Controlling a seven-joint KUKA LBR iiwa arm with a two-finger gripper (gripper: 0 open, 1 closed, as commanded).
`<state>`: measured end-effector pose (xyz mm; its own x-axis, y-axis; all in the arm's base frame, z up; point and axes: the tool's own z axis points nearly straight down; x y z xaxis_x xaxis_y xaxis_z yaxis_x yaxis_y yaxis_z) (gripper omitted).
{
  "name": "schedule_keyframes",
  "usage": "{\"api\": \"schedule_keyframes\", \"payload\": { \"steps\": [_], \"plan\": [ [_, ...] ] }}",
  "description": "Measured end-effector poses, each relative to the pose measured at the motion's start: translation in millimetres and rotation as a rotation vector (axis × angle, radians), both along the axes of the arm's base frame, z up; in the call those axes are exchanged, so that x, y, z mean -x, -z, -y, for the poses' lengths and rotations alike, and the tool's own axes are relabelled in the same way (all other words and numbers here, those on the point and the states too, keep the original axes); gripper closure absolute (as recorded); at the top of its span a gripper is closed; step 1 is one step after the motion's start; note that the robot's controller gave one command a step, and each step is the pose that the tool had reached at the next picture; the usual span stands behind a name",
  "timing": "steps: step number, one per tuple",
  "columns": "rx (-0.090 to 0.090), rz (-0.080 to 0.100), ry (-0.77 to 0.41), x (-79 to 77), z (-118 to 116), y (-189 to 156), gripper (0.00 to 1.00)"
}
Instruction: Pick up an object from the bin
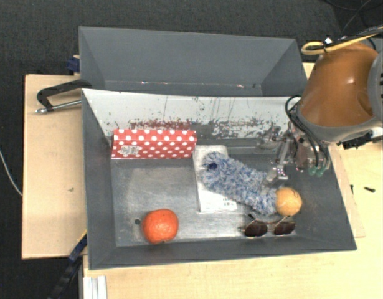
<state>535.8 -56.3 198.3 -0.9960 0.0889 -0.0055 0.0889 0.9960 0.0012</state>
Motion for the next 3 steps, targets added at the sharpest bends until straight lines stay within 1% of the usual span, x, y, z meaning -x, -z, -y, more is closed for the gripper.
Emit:
{"api": "schedule_keyframes", "payload": {
  "steps": [1, 2, 3],
  "plan": [
    [-0.002, 0.001, 0.146, -42.7, -13.0, 43.3, 0.0],
    [-0.001, 0.0, 0.247, -47.4, -8.6, 51.2, 0.0],
    [-0.003, -0.004, 0.293, -58.9, -6.3, 116.2, 0.0]
  ]
}}
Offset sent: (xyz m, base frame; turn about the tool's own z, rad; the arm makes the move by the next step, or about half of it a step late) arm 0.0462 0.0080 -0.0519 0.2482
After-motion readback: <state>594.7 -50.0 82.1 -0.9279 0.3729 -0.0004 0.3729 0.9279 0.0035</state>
